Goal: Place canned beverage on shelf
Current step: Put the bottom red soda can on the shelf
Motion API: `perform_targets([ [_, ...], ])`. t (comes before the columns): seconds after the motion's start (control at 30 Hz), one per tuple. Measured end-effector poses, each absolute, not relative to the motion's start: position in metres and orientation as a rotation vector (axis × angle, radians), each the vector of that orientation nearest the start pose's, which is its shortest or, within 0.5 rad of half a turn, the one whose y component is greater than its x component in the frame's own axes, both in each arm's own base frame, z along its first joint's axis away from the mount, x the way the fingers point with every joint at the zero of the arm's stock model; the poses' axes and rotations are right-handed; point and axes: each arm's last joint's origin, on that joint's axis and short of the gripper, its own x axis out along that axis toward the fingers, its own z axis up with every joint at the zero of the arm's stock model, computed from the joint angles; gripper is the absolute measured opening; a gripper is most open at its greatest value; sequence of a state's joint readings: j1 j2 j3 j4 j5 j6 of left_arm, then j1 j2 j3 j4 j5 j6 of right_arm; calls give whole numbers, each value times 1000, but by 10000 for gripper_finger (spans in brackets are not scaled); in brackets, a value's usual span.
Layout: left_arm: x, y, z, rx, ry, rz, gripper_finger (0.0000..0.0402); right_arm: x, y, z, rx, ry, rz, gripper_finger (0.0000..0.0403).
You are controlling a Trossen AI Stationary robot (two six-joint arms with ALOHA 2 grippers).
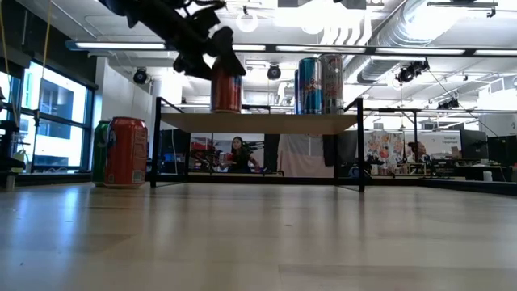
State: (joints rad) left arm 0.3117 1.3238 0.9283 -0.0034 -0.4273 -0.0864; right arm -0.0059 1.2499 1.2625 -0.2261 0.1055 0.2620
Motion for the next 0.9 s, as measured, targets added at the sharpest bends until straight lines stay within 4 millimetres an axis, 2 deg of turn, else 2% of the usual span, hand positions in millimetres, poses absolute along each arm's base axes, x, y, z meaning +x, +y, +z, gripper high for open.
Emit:
perform_targets([
  [0.2, 268, 93, 293, -71, 348, 730, 400, 275, -5, 396, 249, 200, -138, 387],
  [0.5, 271, 83, 295, -134, 299, 724, 400, 275, -5, 396, 242, 201, -137, 387],
  [0.77, 271, 74, 296, -93, 277, 883, 400, 275, -5, 396, 250, 200, -138, 387],
  [0.9, 271, 70, 297, -148, 236, 929, 400, 275, -5, 396, 249, 200, -139, 387],
])
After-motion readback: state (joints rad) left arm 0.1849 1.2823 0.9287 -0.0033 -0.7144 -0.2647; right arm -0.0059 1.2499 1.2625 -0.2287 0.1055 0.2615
